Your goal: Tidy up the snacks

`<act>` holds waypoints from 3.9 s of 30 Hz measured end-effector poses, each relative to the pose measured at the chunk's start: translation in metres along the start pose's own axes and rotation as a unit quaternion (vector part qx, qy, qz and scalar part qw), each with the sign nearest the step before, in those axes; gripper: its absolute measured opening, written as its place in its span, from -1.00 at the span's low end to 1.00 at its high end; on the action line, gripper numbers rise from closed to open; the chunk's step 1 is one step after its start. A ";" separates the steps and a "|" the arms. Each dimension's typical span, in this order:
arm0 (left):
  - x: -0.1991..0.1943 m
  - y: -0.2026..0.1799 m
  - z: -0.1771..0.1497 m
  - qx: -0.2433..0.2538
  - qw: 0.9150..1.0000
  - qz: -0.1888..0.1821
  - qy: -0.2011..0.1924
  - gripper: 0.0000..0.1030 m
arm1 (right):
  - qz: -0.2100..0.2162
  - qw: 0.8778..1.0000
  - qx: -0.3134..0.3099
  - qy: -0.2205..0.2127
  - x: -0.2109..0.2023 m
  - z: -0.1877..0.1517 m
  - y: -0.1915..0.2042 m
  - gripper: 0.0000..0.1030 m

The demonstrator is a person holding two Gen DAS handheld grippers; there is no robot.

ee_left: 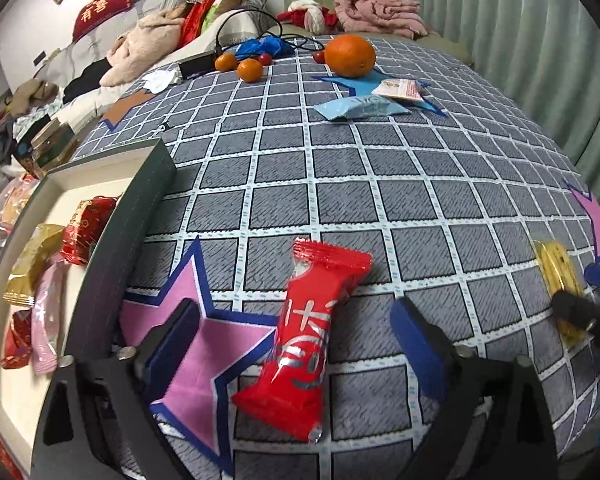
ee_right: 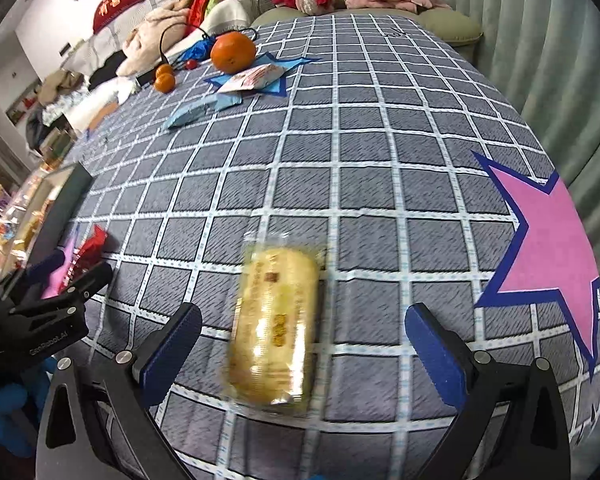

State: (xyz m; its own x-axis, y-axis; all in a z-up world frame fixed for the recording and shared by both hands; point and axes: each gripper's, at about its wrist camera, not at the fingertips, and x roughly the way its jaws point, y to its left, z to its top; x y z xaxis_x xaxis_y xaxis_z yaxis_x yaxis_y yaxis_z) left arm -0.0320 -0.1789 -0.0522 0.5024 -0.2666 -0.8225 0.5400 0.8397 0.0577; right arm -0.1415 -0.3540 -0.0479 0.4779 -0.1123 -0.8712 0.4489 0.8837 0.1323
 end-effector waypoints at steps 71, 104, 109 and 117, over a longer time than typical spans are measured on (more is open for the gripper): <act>-0.001 0.005 -0.009 -0.012 0.999 -0.031 -0.015 0.99 | -0.046 0.996 -0.061 -0.056 0.009 -0.011 0.032 1.00; -0.100 0.054 0.009 -0.036 0.995 -0.080 -0.051 -0.56 | 0.117 0.987 -0.107 -0.014 -0.042 0.030 0.089 -0.27; -0.115 0.091 0.011 -0.054 0.995 -0.050 -0.071 -0.56 | 0.142 0.980 -0.137 -0.017 -0.046 0.045 0.131 -0.27; -0.118 0.158 0.003 -0.099 0.992 0.003 -0.078 -0.56 | 0.183 0.965 -0.187 -0.009 -0.041 0.059 0.209 -0.27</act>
State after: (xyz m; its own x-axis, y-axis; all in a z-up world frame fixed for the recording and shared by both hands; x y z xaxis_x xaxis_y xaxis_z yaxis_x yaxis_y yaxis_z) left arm -0.0040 -0.0166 0.0554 0.6114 -0.3180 -0.7246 0.4012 0.9138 -0.0625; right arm -0.0231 -0.1915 0.0435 0.5673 0.2332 -0.7898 -0.0553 0.9677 0.2460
